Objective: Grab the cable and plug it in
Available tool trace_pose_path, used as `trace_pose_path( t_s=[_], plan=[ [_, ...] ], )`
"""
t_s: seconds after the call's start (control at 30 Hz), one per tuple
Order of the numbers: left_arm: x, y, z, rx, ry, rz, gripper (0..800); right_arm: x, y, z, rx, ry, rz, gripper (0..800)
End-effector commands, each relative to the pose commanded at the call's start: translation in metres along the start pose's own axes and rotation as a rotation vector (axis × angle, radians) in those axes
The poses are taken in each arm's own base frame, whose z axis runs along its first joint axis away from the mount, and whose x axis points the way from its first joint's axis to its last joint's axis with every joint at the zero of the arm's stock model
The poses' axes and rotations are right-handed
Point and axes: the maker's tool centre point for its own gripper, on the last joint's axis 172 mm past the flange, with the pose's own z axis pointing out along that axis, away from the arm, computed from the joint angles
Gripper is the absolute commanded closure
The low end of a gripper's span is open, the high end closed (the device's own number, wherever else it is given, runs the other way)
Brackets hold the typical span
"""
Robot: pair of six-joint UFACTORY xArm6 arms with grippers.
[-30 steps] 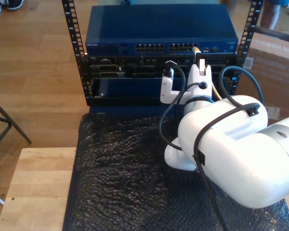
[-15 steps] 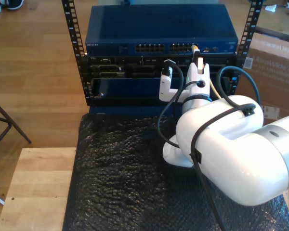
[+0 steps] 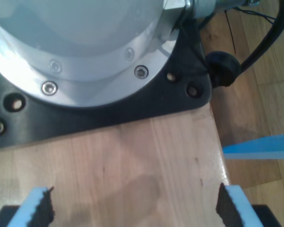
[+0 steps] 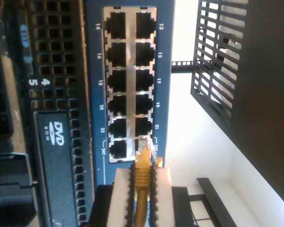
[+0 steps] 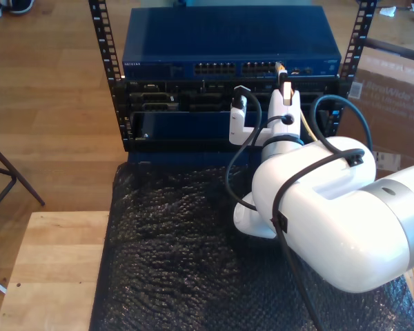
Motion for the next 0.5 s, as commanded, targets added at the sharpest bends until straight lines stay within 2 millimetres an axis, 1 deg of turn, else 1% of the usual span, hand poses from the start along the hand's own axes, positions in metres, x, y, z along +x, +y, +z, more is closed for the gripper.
trace_pose_path(
  t_s=[0.1,0.2,0.5],
  plan=[
    [0.0000,0.0000,0.0000,0.000,0.000,0.000,0,-0.0010,-0.0001,0.0003,0.000,-0.002,0.000,800],
    [0.0000,0.0000,0.0000,0.000,0.000,0.000,0,-0.0062,0.0001,0.0023,-0.001,-0.011,0.000,800],
    [0.0000,0.0002,0.0000,0.001,0.000,-0.001,0,-0.0073,0.0014,0.0040,-0.004,-0.012,0.001,800]
  ],
)
